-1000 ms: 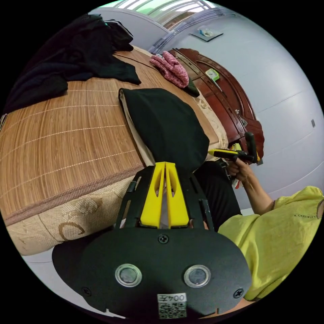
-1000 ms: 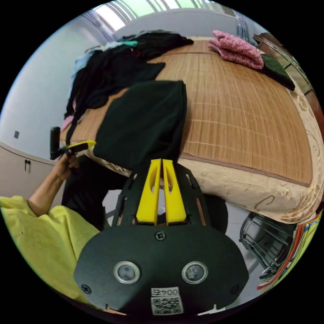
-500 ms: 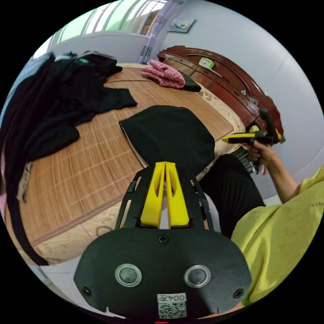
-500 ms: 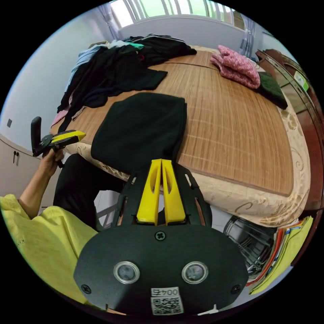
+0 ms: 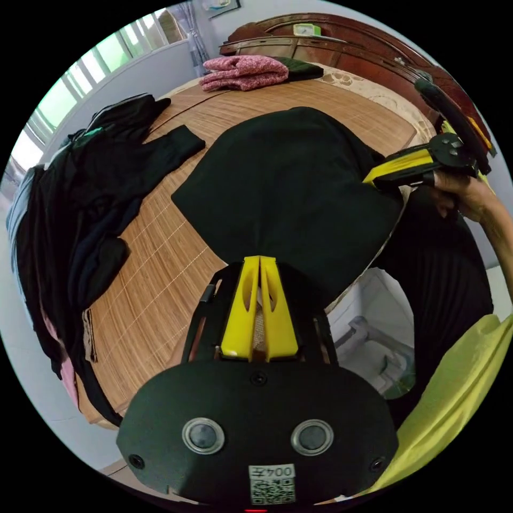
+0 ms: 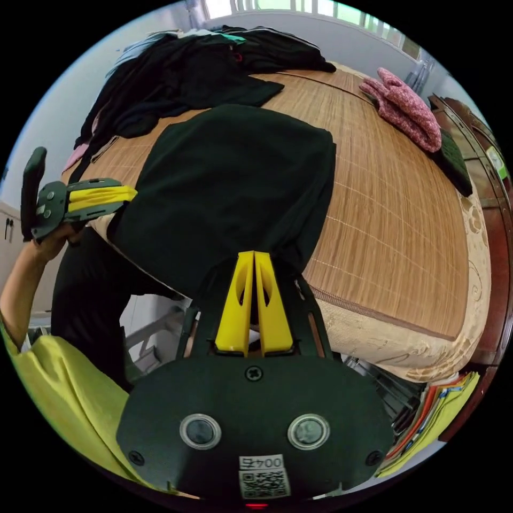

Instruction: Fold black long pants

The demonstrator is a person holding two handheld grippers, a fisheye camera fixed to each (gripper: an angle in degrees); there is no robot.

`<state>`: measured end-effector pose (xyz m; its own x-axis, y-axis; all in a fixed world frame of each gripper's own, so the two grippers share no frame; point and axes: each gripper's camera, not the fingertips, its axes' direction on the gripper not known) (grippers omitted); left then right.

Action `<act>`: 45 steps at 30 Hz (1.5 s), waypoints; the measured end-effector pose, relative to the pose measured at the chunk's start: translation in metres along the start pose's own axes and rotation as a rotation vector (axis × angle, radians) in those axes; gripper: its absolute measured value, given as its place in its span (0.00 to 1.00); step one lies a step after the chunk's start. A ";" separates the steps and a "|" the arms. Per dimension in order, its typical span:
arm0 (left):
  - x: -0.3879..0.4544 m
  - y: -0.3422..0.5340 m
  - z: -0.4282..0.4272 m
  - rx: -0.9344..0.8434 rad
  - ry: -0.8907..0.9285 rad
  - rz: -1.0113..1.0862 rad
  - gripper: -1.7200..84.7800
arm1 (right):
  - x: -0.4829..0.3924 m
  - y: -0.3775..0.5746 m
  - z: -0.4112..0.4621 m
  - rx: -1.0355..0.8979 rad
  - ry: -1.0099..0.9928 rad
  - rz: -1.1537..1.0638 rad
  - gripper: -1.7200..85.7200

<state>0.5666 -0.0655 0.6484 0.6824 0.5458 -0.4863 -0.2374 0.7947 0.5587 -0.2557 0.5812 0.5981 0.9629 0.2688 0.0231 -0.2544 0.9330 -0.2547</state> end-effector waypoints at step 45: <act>0.224 -0.046 -0.018 0.163 0.053 0.542 0.23 | 0.243 0.017 0.033 0.076 -0.652 0.446 0.23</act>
<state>0.7179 0.0251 0.5013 0.4562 0.8801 -0.1316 -0.4314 0.3480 0.8323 -0.0288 0.6706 0.6312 0.5277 0.6850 0.5023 -0.6315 0.7118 -0.3074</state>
